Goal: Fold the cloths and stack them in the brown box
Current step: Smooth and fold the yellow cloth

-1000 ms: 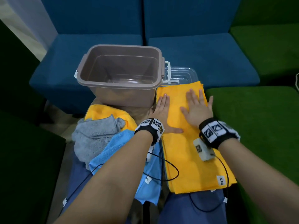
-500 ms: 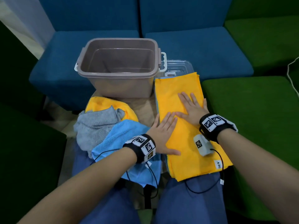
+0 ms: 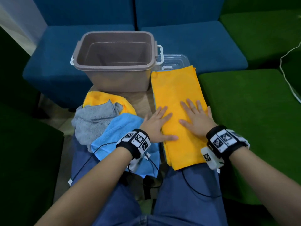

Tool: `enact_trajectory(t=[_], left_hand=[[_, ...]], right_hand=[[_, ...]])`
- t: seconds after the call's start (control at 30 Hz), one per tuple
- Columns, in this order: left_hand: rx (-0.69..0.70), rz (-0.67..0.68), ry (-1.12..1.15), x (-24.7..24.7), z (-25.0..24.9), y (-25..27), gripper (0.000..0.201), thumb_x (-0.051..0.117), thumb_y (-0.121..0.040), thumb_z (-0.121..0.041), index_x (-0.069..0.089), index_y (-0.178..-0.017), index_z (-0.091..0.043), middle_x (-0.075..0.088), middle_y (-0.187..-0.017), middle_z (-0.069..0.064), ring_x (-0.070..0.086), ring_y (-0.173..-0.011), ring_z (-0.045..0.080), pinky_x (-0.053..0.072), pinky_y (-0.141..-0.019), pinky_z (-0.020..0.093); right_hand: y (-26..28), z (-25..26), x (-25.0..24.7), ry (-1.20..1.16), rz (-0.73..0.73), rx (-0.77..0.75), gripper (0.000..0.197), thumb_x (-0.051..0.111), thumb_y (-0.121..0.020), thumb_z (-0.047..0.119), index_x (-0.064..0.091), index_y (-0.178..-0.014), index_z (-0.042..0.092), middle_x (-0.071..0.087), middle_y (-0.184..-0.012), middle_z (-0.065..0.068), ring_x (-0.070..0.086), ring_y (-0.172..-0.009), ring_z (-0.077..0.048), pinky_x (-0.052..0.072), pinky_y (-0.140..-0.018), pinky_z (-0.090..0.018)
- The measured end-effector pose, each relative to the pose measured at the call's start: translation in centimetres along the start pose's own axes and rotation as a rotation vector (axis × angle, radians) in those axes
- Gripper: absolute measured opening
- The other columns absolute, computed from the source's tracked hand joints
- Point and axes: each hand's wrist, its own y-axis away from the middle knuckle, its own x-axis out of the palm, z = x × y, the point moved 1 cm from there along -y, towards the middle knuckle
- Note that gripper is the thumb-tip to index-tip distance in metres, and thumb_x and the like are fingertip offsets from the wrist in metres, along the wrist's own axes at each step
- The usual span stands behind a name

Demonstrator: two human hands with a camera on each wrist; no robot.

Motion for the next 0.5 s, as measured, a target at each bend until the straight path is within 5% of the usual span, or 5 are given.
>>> enact_trajectory(t=[0.17, 0.33, 0.5], left_hand=[[0.006, 0.056, -0.062, 0.8, 0.8, -0.4, 0.131, 0.062, -0.06, -0.083, -0.013, -0.153, -0.029, -0.03, -0.156, -0.008, -0.026, -0.144, 0.012, -0.004, -0.114, 0.064], [0.024, 0.076, -0.084, 0.9, 1.3, -0.7, 0.135, 0.062, -0.057, -0.086, -0.017, -0.152, -0.03, -0.033, -0.155, -0.011, -0.029, -0.142, 0.009, -0.008, -0.115, 0.061], [0.039, 0.098, -0.105, 0.8, 1.4, -0.9, 0.139, 0.065, -0.055, -0.085, -0.019, -0.151, -0.029, -0.034, -0.154, -0.009, -0.03, -0.142, 0.011, -0.009, -0.113, 0.061]], right_hand=[[3.4, 0.0, 3.3, 0.067, 0.019, -0.159, 0.082, -0.001, -0.076, 0.081, -0.019, -0.148, 0.046, -0.027, -0.156, 0.02, -0.024, -0.146, -0.018, -0.009, -0.116, -0.055], [5.0, -2.0, 3.6, 0.127, -0.004, -0.187, 0.079, 0.0, -0.079, 0.082, -0.023, -0.147, 0.046, -0.028, -0.155, 0.024, -0.026, -0.146, -0.012, -0.01, -0.119, -0.051], [4.9, 1.1, 3.8, 0.129, 0.0, -0.254, 0.091, 0.007, -0.076, 0.086, -0.024, -0.148, 0.041, -0.031, -0.155, 0.019, -0.028, -0.145, -0.015, -0.015, -0.115, -0.049]])
